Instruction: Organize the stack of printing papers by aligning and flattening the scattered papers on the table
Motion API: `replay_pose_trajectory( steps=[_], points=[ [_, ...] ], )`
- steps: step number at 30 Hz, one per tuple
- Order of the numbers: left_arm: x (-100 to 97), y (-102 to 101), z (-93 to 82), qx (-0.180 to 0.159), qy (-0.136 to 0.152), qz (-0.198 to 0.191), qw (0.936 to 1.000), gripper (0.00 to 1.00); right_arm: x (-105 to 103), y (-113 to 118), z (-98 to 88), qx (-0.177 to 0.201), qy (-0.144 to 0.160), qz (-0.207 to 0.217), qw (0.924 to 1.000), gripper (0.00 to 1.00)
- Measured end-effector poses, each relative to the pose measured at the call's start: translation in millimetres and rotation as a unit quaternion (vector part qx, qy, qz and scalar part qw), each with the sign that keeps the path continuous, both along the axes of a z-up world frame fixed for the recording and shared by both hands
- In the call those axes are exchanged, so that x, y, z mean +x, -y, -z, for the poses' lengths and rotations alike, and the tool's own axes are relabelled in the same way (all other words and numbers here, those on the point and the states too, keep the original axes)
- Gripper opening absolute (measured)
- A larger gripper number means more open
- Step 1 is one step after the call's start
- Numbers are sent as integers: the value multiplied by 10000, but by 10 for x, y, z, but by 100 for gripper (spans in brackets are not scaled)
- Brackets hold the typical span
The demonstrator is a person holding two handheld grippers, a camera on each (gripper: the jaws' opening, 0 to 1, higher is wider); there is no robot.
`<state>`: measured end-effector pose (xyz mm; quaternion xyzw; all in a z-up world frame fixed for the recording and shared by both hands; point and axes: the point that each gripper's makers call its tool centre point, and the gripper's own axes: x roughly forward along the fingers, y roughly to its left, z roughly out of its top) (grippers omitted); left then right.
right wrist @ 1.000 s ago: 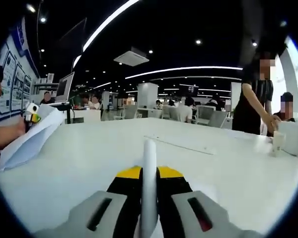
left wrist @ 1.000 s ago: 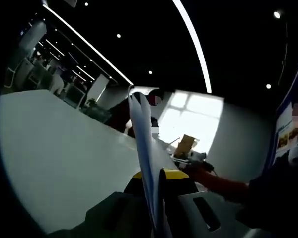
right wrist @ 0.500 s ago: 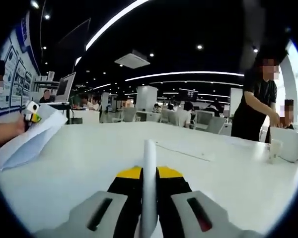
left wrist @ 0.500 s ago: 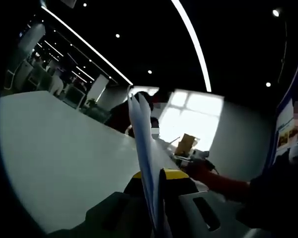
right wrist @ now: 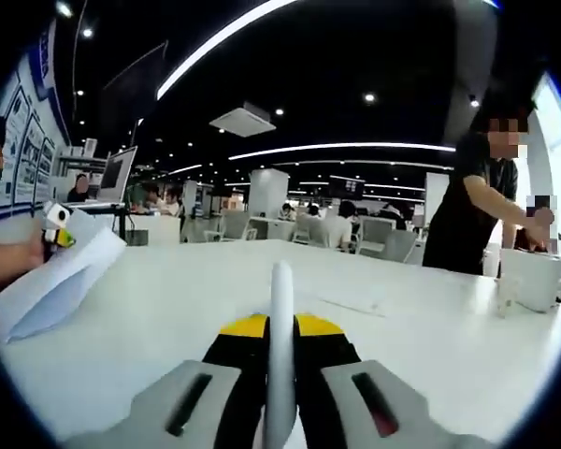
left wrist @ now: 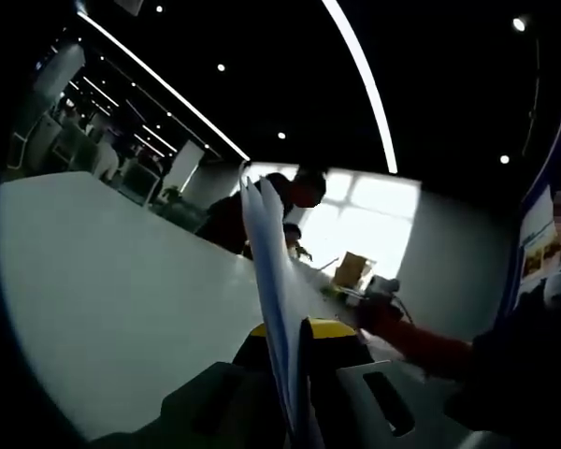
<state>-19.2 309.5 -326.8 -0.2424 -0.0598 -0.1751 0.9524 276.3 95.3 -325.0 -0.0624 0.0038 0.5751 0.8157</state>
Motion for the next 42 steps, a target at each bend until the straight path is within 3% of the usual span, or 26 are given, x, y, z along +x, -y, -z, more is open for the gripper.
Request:
replay_pose_trajectory(
  steps=[22,34,42],
  points=[
    [0,1,7,69,-14,18,10000,7,-136,112,-91,58,-307,8,9995,4],
    [-8,35,-1,96,-5,26,10000,7,-152,139,-233,221,-273,-6,9994,4],
    [-7,47,-1,121,1,33,9999,7,-283,178,-305,303,-269,5,9992,4]
  ],
)
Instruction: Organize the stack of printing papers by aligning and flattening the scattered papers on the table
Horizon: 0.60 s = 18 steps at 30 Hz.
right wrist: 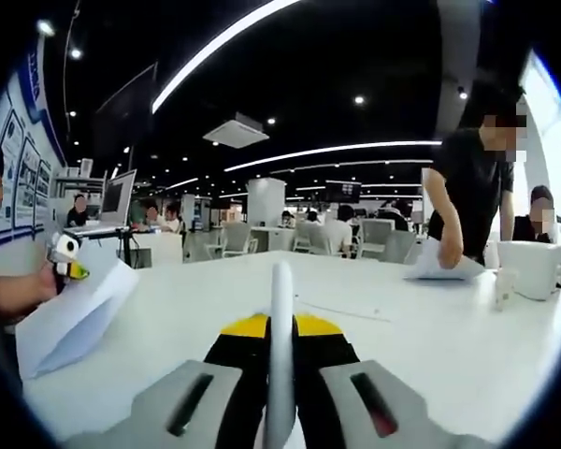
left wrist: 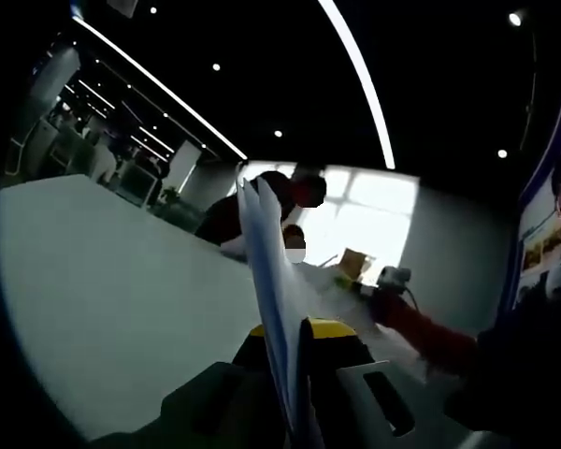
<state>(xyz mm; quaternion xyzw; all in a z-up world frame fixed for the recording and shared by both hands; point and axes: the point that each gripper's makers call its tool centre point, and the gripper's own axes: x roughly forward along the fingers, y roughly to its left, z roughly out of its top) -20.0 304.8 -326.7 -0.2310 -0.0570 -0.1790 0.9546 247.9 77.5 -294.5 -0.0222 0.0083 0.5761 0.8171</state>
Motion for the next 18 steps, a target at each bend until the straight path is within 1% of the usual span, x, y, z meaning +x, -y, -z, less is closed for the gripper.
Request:
replay_pose_trajectory(
  steps=[5,9,11,15,18],
  points=[
    [2,2,2,17,-2,5,10000,7,-81,6,-47,73,-8,-17,10000,4],
    [5,0,4,25,-10,2,10000,7,-195,12,-69,101,-1,-25,9999,3],
    [8,-2,7,28,-16,1,10000,7,-161,11,-71,113,1,-22,9999,3],
    [11,-8,9,39,-18,-2,10000,7,-240,18,-95,149,-5,-30,9999,3],
    [11,-9,7,44,-15,1,10000,7,-179,16,-117,190,-8,-51,9998,3]
  ],
)
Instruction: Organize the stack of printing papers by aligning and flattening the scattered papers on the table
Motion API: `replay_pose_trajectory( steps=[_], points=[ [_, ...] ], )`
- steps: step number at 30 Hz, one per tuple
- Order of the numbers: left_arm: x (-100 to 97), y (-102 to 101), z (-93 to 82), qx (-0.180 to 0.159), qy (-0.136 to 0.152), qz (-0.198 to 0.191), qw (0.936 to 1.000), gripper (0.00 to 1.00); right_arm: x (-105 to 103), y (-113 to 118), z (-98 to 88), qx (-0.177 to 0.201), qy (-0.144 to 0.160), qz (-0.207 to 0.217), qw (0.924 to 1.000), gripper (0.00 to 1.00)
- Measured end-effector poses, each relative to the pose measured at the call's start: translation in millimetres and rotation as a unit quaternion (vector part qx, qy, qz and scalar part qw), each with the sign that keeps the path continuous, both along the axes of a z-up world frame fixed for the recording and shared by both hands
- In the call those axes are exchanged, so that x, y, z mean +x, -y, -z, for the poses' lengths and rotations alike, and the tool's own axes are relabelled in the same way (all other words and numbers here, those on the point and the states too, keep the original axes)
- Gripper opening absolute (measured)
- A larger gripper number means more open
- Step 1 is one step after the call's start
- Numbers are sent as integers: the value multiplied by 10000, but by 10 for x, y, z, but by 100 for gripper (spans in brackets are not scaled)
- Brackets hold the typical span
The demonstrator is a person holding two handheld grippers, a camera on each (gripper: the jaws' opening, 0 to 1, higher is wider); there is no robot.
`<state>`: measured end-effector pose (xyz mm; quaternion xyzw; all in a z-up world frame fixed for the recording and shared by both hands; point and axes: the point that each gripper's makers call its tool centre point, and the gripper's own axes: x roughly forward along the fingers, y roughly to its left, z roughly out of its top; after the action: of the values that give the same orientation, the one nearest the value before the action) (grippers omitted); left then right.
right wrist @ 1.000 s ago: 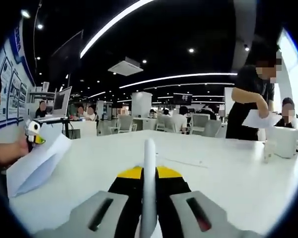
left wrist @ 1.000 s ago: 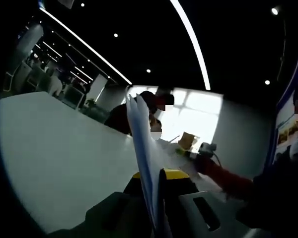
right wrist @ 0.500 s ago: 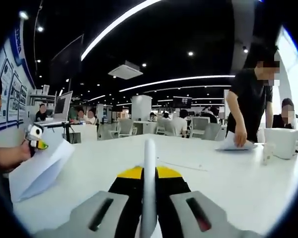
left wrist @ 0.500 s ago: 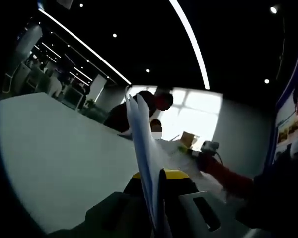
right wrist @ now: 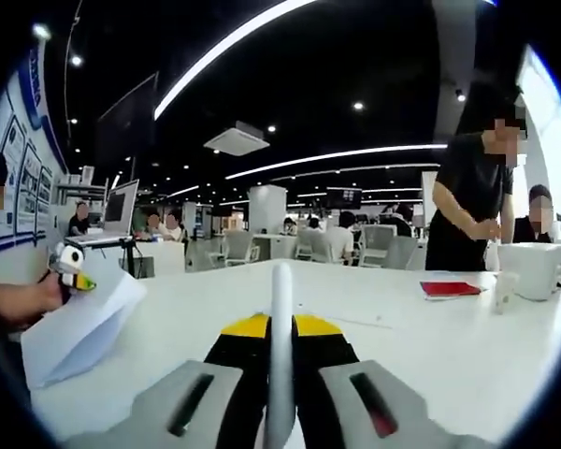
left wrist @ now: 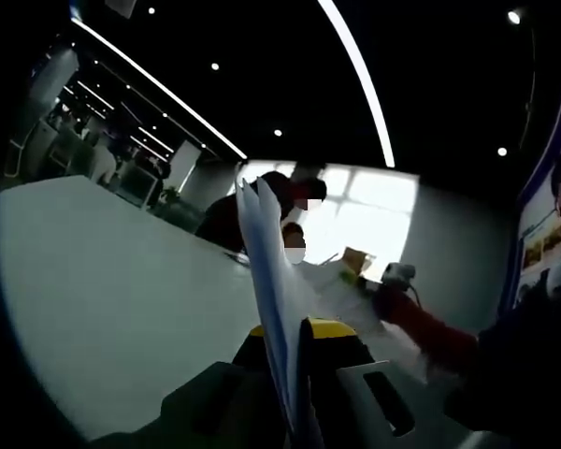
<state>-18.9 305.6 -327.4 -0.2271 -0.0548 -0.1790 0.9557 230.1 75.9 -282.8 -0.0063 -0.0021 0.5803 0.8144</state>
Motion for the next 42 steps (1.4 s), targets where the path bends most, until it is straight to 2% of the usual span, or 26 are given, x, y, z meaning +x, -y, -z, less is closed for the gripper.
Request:
replay_pose_trajectory(
  steps=[9,15,21,37,42],
  points=[
    [2,-42,4,7,-5,-8,10000,7,148,-4,-56,96,-30,-22,9999,3],
    [5,-37,14,54,-29,-13,10000,7,138,7,-101,155,15,-55,9999,3],
    [2,-37,14,60,-34,-16,10000,7,108,27,-137,223,22,-75,9997,3],
    [0,-24,17,79,-50,-13,10000,7,-146,26,-369,400,200,-186,9988,3],
    [2,-25,18,75,-49,-12,10000,7,-152,28,-417,433,213,-210,9986,3]
  ],
)
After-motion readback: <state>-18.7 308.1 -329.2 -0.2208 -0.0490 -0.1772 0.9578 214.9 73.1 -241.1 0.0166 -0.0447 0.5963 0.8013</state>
